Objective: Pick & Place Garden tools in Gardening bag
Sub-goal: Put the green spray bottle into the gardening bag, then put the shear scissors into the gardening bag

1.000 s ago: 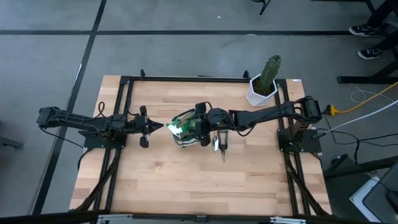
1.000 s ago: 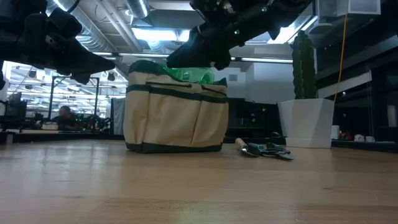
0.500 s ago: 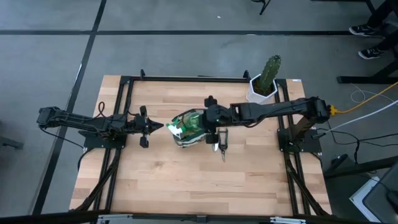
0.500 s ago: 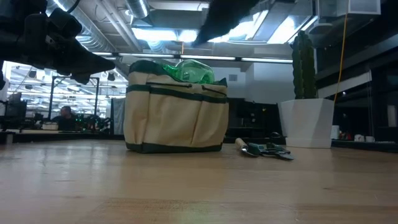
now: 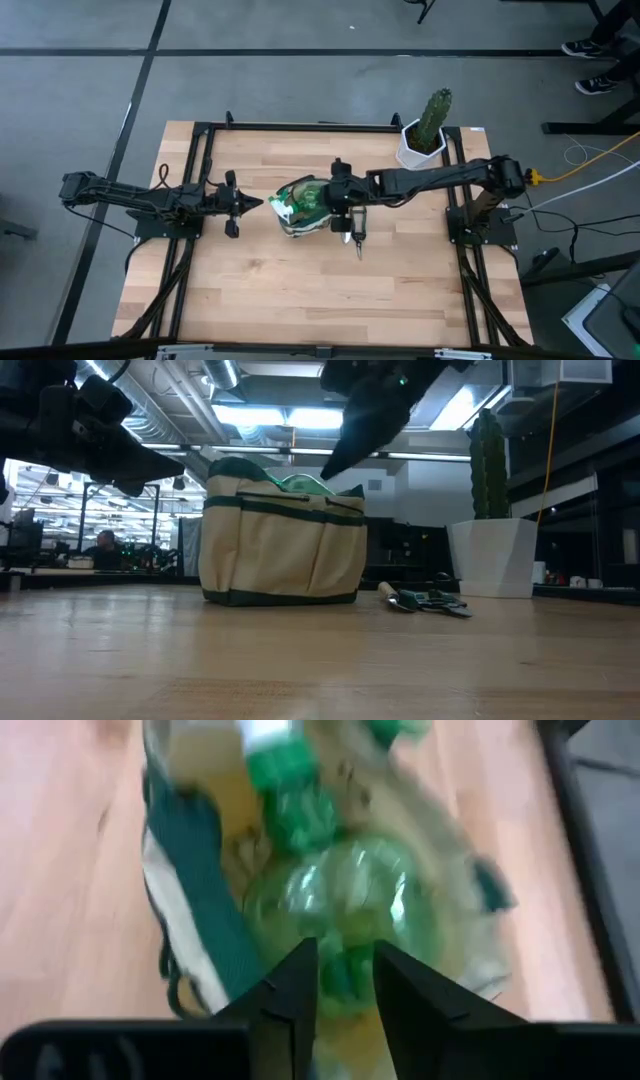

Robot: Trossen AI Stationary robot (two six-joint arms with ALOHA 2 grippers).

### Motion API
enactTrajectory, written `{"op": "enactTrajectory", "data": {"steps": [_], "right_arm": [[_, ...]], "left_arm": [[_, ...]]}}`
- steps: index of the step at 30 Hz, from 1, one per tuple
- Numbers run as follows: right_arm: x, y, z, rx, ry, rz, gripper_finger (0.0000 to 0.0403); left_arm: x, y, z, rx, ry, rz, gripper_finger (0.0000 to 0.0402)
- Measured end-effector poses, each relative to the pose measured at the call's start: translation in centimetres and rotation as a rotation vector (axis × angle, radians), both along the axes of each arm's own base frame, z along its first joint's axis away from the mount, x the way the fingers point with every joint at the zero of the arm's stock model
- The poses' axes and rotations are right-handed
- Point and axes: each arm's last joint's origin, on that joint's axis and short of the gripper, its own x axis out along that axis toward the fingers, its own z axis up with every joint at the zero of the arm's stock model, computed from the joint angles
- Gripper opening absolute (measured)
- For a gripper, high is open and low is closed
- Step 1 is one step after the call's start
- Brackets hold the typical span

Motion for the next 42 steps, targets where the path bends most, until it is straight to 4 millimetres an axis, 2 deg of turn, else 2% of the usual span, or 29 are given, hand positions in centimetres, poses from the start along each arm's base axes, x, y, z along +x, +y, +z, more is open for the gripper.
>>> {"op": "enactTrajectory", "data": {"steps": [3, 5, 8, 14, 19, 22, 28, 32, 37, 42], "right_arm": [[0.6, 0.0, 1.4, 0.005, -0.103, 0.0, 0.0101], [1.0, 0.1, 1.4, 0.028, -0.137, 0.02, 0.0101], [1.8, 0.3, 0.1, 0.065, -0.118, 0.058, 0.0101], [2.9, 0.3, -4.2, 0.087, 0.027, 0.017, 0.01], [2.9, 0.4, -5.1, 0.084, 0.071, 0.014, 0.01], [2.7, 0.4, -4.2, 0.086, 0.062, 0.013, 0.01], [3.2, 0.4, 0.0, 0.086, -0.05, 0.014, 0.01], [3.8, 0.4, 1.8, 0.081, -0.119, 0.008, 0.01], [3.8, 0.8, 1.5, 0.161, -0.099, 0.09, 0.01], [2.8, 2.3, 1.0, 0.299, 0.033, 0.226, 0.01]], "left_arm": [[0.0, 0.0, 0.0, 0.0, 0.0, 0.0, 0.0004], [0.0, 0.0, 0.0, 0.0, 0.0, 0.0, 0.0004], [0.0, 0.0, 0.0, 0.0, 0.0, 0.0, 0.0004], [0.0, 0.0, 0.0, 0.0, 0.001, 0.0, 0.0004], [0.0, 0.0, 0.0, 0.0, 0.002, 0.0, 0.0004], [0.0, 0.0, 0.0, 0.0, 0.002, 0.0, 0.0004], [0.0, 0.0, 0.0, 0.0, 0.002, 0.0, 0.0004], [0.0, 0.0, 0.0, 0.0, 0.002, 0.0, 0.0004], [0.0, 0.0, 0.0, 0.0, 0.002, 0.0, 0.0004], [0.0, 0.0, 0.0, 0.0, 0.002, 0.0, 0.0004]]}}
